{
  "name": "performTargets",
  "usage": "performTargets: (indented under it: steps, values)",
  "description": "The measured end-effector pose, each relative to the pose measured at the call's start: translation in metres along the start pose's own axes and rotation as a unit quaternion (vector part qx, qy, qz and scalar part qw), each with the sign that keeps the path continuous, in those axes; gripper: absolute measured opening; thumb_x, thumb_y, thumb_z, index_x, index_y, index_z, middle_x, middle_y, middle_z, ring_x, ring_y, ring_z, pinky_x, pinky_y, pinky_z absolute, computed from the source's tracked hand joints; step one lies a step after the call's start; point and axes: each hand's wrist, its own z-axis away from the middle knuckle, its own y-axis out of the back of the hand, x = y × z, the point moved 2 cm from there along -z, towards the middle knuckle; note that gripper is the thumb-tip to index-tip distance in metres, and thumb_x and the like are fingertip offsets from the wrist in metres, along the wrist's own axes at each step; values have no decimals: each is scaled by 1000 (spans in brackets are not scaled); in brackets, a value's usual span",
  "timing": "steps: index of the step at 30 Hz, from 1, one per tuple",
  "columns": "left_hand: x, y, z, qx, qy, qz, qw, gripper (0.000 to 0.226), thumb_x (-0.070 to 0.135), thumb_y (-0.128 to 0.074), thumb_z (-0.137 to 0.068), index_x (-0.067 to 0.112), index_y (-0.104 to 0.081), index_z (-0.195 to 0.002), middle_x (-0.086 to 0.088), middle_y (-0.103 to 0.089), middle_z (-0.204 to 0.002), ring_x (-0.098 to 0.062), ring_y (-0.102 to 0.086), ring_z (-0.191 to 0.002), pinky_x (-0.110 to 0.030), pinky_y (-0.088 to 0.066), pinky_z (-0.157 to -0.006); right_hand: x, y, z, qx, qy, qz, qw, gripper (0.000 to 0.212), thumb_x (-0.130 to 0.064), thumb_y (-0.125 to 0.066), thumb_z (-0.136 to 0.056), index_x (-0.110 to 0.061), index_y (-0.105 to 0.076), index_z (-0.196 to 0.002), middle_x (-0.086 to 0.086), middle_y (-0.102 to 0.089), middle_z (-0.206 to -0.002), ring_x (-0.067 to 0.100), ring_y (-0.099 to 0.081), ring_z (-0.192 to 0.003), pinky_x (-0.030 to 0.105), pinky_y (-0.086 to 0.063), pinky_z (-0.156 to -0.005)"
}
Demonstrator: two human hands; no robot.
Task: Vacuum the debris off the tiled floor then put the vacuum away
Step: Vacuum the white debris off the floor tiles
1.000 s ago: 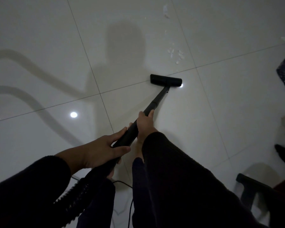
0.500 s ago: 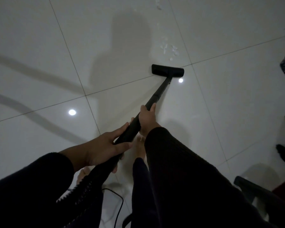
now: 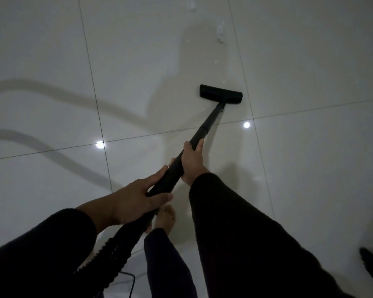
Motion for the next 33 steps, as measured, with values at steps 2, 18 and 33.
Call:
performTargets:
  steps: [2, 18, 33]
  values:
    - [8, 0, -6, 12, -11, 2, 1000, 77, 30, -55, -91, 46, -3, -146, -1, -60, -78, -11, -61, -46, -30, -52, -56, -12, 1, -6, -10, -1, 5, 1000, 64, -29, -42, -103, -51, -4, -150, 5, -40, -128, 21, -57, -79, 34, -55, -73]
    - [34, 21, -47, 75, -23, 7, 997, 76, 37, -54, -91, 48, 0, -144, -3, -65, -77, -6, -63, -52, -22, -49, -59, -64, -20, -54, -36, 15, 46, 998, 64, -30, -42, -102, -51, -6, -150, 3, -39, -135, 23, -57, -81, 31, -53, -65]
    - [67, 96, -66, 82, -29, 33, 996, 76, 35, -57, -90, 52, -5, -143, 6, -65, -55, -9, -63, -51, -27, -52, -60, -122, -80, -77, -38, 24, 44, 998, 64, -31, -42, -102, -51, -5, -151, 2, -40, -130, 22, -57, -81, 31, -53, -64]
